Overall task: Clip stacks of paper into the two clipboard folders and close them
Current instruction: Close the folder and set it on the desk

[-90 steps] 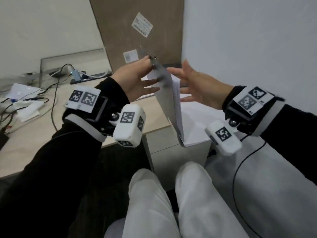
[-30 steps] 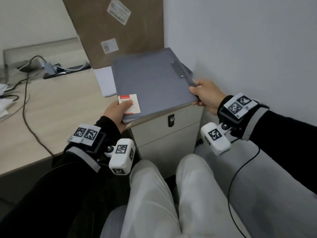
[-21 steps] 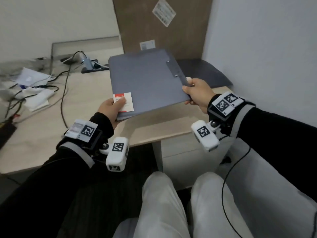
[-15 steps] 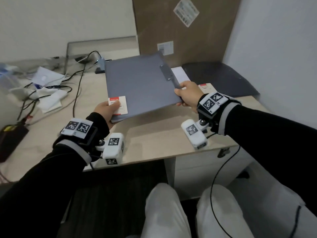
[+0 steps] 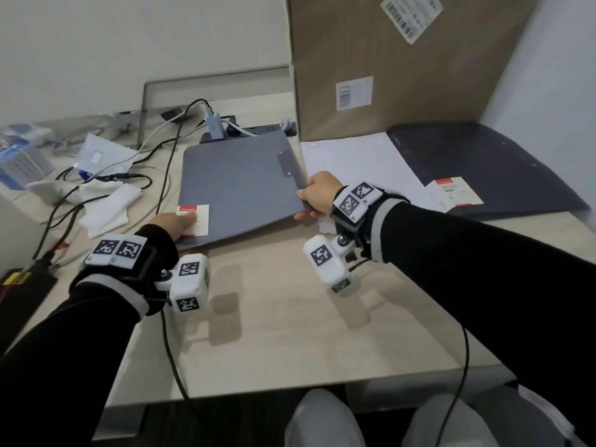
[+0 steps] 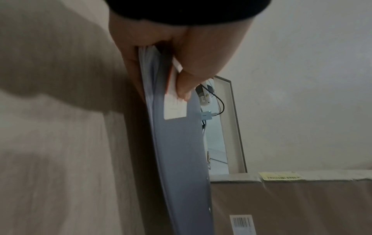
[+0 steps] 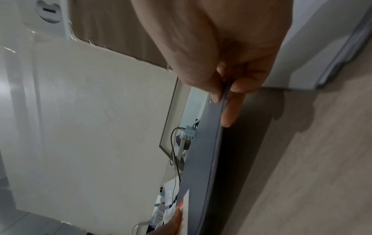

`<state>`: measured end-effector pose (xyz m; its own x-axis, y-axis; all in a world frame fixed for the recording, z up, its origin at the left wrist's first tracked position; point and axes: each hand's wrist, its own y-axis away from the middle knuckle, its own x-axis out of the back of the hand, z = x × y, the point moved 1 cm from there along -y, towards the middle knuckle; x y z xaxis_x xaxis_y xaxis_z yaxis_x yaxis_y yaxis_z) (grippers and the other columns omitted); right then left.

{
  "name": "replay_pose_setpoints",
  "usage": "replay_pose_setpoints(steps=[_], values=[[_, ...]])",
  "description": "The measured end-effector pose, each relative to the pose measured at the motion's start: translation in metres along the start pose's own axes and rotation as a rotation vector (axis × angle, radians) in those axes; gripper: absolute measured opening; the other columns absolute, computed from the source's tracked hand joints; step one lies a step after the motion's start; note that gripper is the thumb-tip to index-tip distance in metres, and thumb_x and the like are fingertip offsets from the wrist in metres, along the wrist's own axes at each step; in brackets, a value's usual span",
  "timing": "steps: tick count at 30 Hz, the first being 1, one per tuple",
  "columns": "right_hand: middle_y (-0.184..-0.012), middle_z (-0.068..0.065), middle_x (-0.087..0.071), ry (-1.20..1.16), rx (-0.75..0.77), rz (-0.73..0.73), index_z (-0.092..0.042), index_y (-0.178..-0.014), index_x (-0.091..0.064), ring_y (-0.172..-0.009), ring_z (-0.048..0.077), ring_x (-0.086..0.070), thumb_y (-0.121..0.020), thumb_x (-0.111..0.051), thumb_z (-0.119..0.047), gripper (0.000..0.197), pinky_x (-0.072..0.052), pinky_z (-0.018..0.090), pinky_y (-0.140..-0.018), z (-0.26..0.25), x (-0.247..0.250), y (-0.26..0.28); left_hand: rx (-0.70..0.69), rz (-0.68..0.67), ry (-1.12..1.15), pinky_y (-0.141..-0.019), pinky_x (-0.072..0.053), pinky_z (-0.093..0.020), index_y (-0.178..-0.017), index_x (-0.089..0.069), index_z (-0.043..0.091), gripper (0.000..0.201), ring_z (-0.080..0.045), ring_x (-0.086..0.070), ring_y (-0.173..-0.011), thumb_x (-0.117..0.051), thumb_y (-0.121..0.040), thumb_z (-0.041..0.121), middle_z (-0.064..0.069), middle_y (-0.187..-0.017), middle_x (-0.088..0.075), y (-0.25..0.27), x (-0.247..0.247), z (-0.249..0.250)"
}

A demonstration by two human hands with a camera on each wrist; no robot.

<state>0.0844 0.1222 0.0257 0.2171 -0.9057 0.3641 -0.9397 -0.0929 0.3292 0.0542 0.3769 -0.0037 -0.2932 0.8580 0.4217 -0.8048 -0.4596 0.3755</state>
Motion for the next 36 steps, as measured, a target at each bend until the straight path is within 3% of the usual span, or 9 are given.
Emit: replay_pose_setpoints(steps=[3,9,11,15,21,28,30,33,36], values=[[-0.098,0.019,-0.07,0.099,-0.028,-0.011,-0.007,-0.069,-0.045,-0.084,0.036,-0.071,-0.092,-0.052,-0.002,0.024,-0.038,0.024,-0.038,0.005,-0.012,-0.01,-0.013,0.072,-0.266,-0.097,-0.041,-0.039,-0.127,-0.051,-0.01,0.046,-0.034,-0.056,-0.117,-0.05,-0.095,0.024,-0.024,-0.134,-0.054,-0.008,0.004,0.002],[-0.092,0.011,-0.069,0.168,-0.066,-0.026,-0.009,-0.067,-0.043,-0.063,0.012,-0.073,-0.091,-0.053,-0.004,0.027,-0.041,0.025,-0.038,0.013,-0.01,-0.012,-0.021,0.116,-0.455,-0.105,-0.034,-0.035,-0.129,-0.05,-0.009,0.049,-0.035,-0.047,-0.127,-0.048,-0.096,0.027,-0.024,-0.138,-0.049,-0.01,0.004,0.009],[-0.08,0.003,-0.056,0.113,-0.066,-0.046,-0.014,-0.067,-0.04,-0.035,-0.001,-0.059,-0.094,-0.05,-0.006,0.029,-0.041,0.015,-0.032,0.013,-0.007,-0.008,-0.052,0.119,-0.47,-0.102,-0.035,-0.033,-0.127,-0.052,-0.007,0.045,-0.035,-0.048,-0.125,-0.047,-0.096,0.024,-0.024,-0.136,-0.051,-0.011,0.0,0.009],[-0.08,0.014,-0.065,0.202,-0.115,0.015,-0.007,-0.065,-0.042,-0.068,0.022,-0.068,-0.091,-0.053,-0.001,0.029,-0.039,0.024,-0.039,0.014,-0.01,-0.012,-0.112,0.115,-0.44,-0.099,-0.038,-0.033,-0.122,-0.058,-0.003,0.037,-0.033,-0.053,-0.119,-0.048,-0.094,0.018,-0.02,-0.129,-0.058,-0.012,-0.009,0.012],[-0.062,0.011,-0.058,0.214,-0.121,-0.001,-0.005,-0.068,-0.049,-0.05,0.02,-0.057,-0.092,-0.047,-0.004,0.024,-0.031,0.011,-0.031,0.012,-0.004,-0.006,-0.124,0.113,-0.388,-0.089,-0.039,-0.028,-0.12,-0.06,-0.001,0.035,-0.03,-0.056,-0.101,-0.048,-0.092,0.016,-0.02,-0.126,-0.06,-0.016,-0.014,0.015],[-0.111,0.021,-0.067,0.164,-0.066,0.033,0.001,-0.126,-0.051,-0.074,0.031,-0.072,-0.094,-0.052,-0.006,0.033,-0.052,0.027,-0.054,0.005,0.001,0.008,-0.055,0.145,-0.189,-0.104,-0.038,-0.031,-0.135,-0.05,0.003,0.045,-0.03,-0.051,-0.126,-0.053,-0.09,0.009,-0.015,-0.138,-0.053,-0.007,-0.011,0.019],[-0.105,0.021,-0.069,0.146,-0.029,0.048,0.002,-0.119,-0.056,-0.076,0.028,-0.074,-0.093,-0.053,-0.005,0.028,-0.057,0.032,-0.066,0.001,0.004,0.014,-0.082,0.169,-0.159,-0.105,-0.037,-0.029,-0.137,-0.048,0.007,0.048,-0.027,-0.051,-0.126,-0.054,-0.09,0.008,-0.012,-0.14,-0.051,0.002,-0.009,0.026],[-0.083,0.009,-0.071,0.095,0.082,0.054,0.0,-0.108,-0.064,-0.042,0.01,-0.065,-0.089,-0.055,-0.004,0.021,-0.056,0.024,-0.05,-0.002,0.01,0.026,-0.146,0.161,-0.13,-0.101,-0.041,-0.028,-0.129,-0.057,0.008,0.043,-0.023,-0.058,-0.11,-0.05,-0.088,0.001,-0.011,-0.133,-0.058,0.018,-0.011,0.038],[-0.082,0.004,-0.069,0.082,0.184,0.108,-0.01,-0.09,-0.068,-0.046,0.012,-0.065,-0.089,-0.054,-0.006,0.014,-0.049,0.02,-0.047,-0.002,0.022,0.05,-0.212,0.119,-0.053,-0.078,-0.048,-0.025,-0.119,-0.064,0.009,0.04,-0.022,-0.057,-0.079,-0.046,-0.086,-0.002,-0.014,-0.125,-0.062,0.037,-0.018,0.047]])
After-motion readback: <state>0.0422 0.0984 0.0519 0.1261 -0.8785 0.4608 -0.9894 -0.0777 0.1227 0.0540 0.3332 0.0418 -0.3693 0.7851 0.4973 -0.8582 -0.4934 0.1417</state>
